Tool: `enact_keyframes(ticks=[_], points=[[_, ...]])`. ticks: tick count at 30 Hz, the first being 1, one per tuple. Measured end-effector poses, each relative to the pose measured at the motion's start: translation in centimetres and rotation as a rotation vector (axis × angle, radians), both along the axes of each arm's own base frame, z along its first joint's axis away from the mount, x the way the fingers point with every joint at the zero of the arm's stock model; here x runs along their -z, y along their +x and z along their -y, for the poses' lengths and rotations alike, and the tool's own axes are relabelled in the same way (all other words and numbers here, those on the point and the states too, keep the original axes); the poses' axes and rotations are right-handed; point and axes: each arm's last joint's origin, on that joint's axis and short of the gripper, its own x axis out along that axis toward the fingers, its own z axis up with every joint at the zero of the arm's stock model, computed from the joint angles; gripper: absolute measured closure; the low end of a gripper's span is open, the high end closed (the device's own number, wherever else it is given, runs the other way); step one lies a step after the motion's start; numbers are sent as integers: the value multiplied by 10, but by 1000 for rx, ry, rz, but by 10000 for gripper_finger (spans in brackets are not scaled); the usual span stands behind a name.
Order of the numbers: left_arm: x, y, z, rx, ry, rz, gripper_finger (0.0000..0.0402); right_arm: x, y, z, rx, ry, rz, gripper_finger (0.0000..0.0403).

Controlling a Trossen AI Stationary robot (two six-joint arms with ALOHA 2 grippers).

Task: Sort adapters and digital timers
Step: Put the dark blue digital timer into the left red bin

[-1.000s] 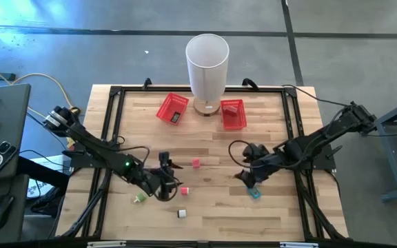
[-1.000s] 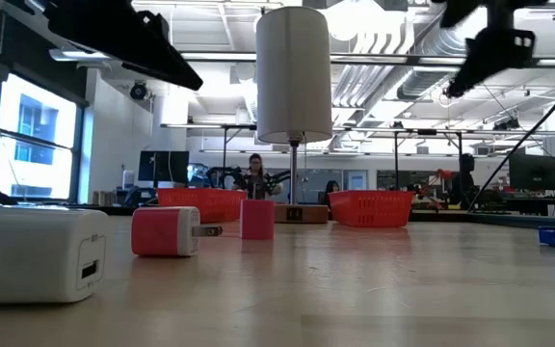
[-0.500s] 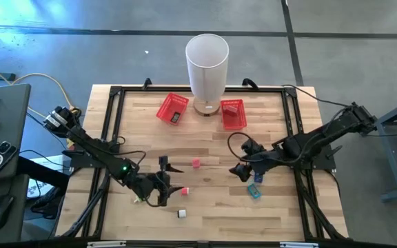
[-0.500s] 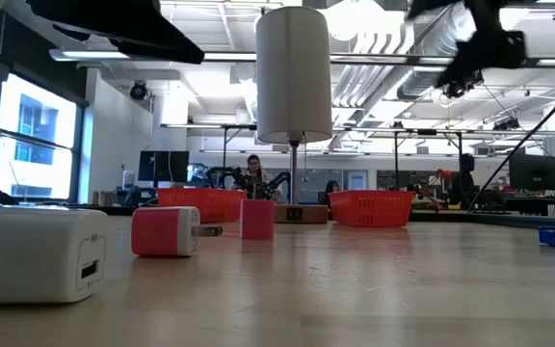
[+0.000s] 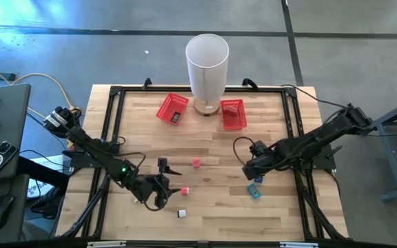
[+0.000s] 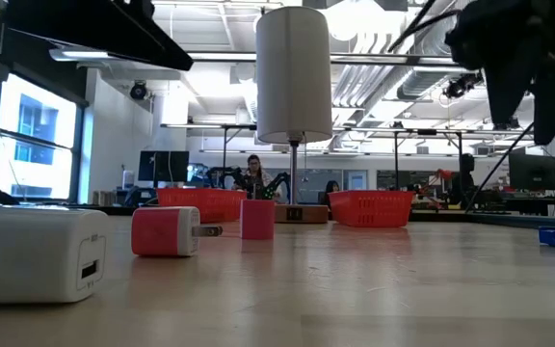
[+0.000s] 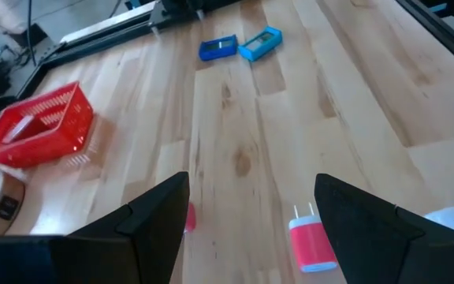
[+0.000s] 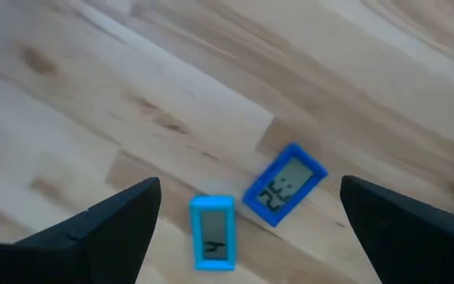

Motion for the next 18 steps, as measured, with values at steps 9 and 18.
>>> enact_keyframes(ticks=[9,18], points=[[1,6,-10,-86,-102,-4,138,36,17,-9,69,2,-156,23],[1,6,-11,-109,-148,2,138,62,19,-11,45,-37,-347,23]])
